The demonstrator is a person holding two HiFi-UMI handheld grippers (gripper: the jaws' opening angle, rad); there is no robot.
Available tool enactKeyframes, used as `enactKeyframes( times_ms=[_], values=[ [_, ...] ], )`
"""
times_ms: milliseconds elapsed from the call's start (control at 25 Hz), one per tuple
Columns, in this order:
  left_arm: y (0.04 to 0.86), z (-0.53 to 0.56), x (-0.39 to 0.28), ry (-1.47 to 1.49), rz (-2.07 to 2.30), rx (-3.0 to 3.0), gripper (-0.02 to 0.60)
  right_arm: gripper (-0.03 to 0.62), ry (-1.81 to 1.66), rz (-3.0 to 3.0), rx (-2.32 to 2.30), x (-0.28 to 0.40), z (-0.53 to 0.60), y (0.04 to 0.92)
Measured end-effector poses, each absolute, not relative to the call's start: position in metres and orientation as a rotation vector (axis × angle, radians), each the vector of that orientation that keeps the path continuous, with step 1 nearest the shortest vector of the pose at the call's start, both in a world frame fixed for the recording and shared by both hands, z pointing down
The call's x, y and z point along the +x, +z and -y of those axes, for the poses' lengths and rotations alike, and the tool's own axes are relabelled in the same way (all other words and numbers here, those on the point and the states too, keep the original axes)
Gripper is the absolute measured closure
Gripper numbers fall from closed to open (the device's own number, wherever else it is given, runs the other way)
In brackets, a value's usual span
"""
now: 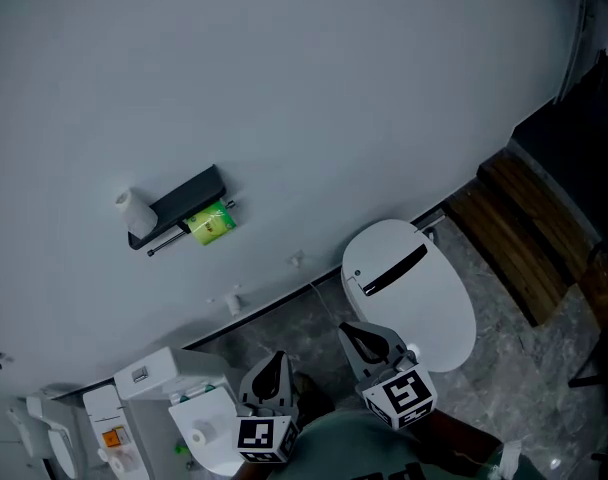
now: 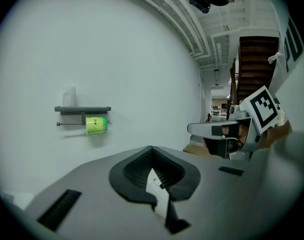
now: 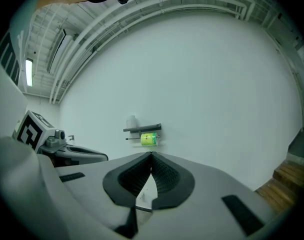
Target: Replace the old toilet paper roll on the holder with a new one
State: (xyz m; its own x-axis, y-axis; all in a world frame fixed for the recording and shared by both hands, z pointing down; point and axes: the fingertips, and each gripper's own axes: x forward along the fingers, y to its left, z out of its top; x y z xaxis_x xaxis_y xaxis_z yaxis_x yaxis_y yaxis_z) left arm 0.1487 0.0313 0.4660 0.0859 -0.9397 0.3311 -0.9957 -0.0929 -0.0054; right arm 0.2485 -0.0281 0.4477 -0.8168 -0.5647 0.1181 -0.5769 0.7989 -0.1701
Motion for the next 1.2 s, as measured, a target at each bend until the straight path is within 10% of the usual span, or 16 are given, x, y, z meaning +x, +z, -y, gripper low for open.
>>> enactKeyframes(
  times_ms=[1200],
  values=[
    [0.454, -0.143, 0.135, 0.275, 1.813, 2.296, 0.577, 0.583, 0.197, 2.801, 1.132, 0.244, -0.103, 0.425]
  ],
)
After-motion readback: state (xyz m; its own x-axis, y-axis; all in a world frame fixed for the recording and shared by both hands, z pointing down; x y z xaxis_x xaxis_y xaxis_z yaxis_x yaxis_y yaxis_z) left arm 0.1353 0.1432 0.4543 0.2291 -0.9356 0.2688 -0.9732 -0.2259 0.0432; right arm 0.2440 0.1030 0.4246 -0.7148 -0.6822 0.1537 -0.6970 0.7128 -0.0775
